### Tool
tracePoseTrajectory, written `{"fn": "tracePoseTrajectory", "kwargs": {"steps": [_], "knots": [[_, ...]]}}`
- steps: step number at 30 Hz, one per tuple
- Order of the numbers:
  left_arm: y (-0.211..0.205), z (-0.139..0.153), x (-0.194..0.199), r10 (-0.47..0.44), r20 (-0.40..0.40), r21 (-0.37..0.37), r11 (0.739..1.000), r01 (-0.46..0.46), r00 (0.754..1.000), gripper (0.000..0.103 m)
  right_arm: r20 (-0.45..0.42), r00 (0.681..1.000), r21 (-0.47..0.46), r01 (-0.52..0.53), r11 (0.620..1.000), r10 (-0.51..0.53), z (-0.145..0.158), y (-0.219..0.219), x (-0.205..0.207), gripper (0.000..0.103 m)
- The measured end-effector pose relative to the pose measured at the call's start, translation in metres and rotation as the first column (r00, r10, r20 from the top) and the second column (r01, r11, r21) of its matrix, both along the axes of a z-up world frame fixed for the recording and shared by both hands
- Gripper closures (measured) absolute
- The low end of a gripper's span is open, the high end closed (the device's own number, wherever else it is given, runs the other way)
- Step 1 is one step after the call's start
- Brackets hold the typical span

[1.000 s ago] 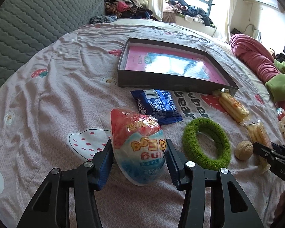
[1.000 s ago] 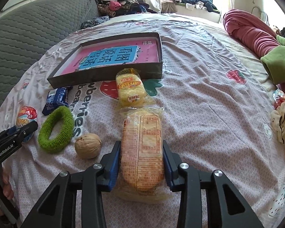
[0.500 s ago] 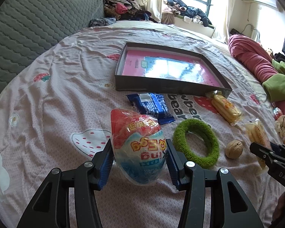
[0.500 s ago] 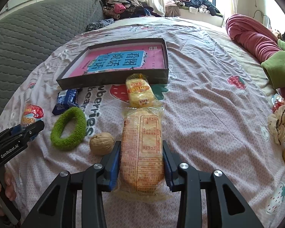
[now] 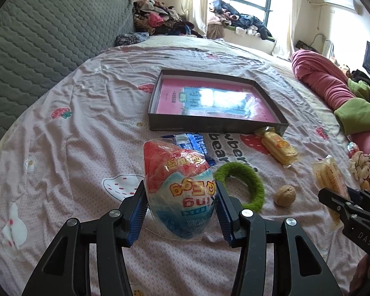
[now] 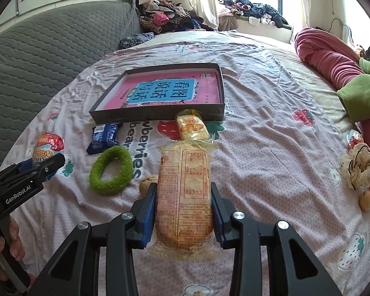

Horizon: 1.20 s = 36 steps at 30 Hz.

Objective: Organize objects
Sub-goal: 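Carry the egg with the left gripper while the right gripper carries the bread over the tray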

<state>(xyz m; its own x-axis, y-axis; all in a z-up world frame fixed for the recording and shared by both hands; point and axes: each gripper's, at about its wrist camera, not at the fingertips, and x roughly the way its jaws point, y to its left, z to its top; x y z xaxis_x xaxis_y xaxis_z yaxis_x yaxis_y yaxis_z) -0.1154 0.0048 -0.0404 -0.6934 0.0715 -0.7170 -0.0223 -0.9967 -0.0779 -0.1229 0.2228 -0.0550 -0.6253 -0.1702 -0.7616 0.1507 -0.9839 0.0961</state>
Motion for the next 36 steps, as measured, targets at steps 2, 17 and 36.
{"fn": "tracePoseTrajectory", "kwargs": {"steps": [2, 17, 36], "knots": [[0.001, 0.004, 0.004, -0.001, -0.006, -0.001, 1.0, 0.001, 1.0, 0.05, -0.004, 1.0, -0.003, -0.005, 1.0, 0.005, 0.003, -0.002, 0.003, 0.064], [0.014, 0.034, 0.022, -0.025, -0.046, -0.014, 1.0, 0.024, 0.999, 0.05, -0.043, 0.998, -0.007, -0.041, 0.999, 0.041, 0.028, -0.021, 0.022, 0.064], [0.02, 0.068, 0.027, -0.022, -0.095, -0.029, 0.999, 0.019, 0.995, 0.05, -0.103, 0.993, -0.015, -0.061, 0.998, 0.059, 0.061, -0.028, 0.026, 0.064]]}}
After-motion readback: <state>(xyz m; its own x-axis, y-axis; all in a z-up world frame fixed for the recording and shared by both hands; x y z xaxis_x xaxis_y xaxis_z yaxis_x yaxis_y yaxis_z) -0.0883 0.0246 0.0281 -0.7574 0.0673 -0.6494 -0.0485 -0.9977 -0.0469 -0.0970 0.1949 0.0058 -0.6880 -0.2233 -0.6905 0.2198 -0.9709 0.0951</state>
